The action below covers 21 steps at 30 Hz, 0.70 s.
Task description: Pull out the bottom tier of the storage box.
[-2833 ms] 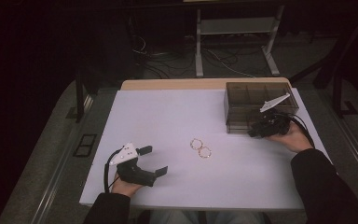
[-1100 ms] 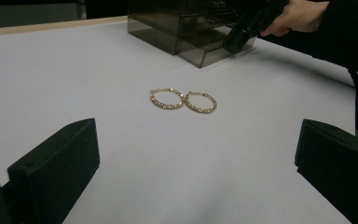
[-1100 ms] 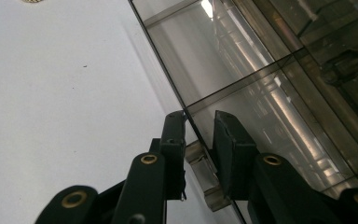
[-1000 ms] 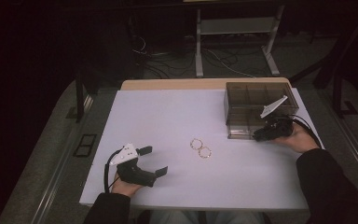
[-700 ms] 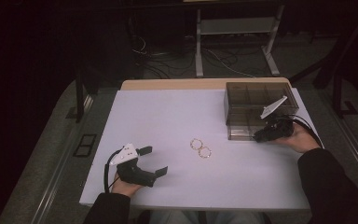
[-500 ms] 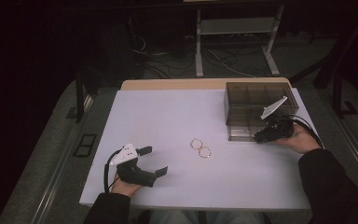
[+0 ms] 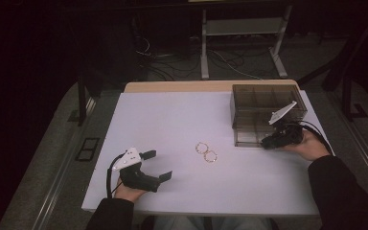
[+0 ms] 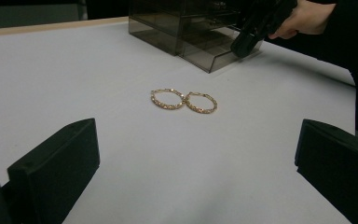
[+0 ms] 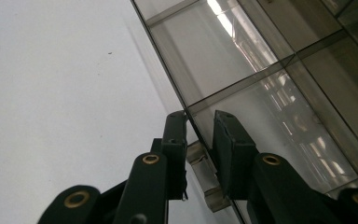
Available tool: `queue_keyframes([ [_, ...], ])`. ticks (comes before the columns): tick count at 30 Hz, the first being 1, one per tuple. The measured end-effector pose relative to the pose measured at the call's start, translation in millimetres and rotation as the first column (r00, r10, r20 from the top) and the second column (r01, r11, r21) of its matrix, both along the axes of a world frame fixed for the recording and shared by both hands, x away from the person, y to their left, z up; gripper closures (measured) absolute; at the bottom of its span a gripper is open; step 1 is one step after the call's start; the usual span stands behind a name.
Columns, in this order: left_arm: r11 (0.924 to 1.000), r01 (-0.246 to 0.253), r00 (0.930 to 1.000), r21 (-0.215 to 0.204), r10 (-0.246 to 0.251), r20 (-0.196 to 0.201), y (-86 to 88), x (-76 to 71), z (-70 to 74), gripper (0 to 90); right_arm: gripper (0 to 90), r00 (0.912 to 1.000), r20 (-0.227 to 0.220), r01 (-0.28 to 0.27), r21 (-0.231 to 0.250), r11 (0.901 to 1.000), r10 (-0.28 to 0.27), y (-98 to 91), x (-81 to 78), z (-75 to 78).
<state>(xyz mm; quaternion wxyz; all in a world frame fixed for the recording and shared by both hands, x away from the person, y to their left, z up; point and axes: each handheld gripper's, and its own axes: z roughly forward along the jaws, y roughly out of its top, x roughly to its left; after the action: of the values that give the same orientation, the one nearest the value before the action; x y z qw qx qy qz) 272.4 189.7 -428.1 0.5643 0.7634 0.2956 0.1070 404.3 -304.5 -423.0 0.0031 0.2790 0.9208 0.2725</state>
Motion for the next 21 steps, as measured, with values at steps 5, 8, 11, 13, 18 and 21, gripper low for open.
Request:
queue_keyframes([
  [5, 1.0000, 0.001, 1.0000, 0.001, -0.001, 0.000, -0.3, 0.0, -0.1, 0.0, 73.6, 1.0000, 0.000, 0.001, 0.008, 1.0000, -0.001, -0.7, -2.7, -0.5],
  [8, 1.0000, 0.000, 1.0000, 0.001, 0.000, 0.001, -0.3, -0.2, 0.0, 0.0, 73.5, 1.0000, -0.004, 0.008, 0.011, 0.9999, -0.008, -0.8, -4.1, -0.6],
  [11, 1.0000, 0.000, 1.0000, 0.000, 0.000, 0.001, -0.1, -0.2, 0.0, 0.0, 73.4, 0.9999, -0.002, 0.012, 0.010, 0.9999, -0.012, -0.5, -4.7, -0.6],
  [13, 1.0000, 0.000, 1.0000, -0.002, 0.000, 0.000, 0.0, -0.3, 0.1, 0.0, 73.4, 0.9999, -0.004, 0.013, 0.009, 0.9999, -0.013, -0.3, -5.0, -0.5],
  [18, 1.0000, -0.001, 1.0000, 0.000, 0.001, 0.000, 0.0, 0.0, 0.0, 0.0, 72.1, 0.9997, -0.009, 0.021, 0.013, 0.9997, -0.021, -0.5, -5.8, -0.8],
  [21, 1.0000, 0.001, 1.0000, -0.001, -0.001, 0.001, -0.2, -0.2, 0.2, 0.0, 67.1, 0.9994, -0.021, 0.027, 0.022, 0.9994, -0.027, -0.6, -5.5, 0.0],
])
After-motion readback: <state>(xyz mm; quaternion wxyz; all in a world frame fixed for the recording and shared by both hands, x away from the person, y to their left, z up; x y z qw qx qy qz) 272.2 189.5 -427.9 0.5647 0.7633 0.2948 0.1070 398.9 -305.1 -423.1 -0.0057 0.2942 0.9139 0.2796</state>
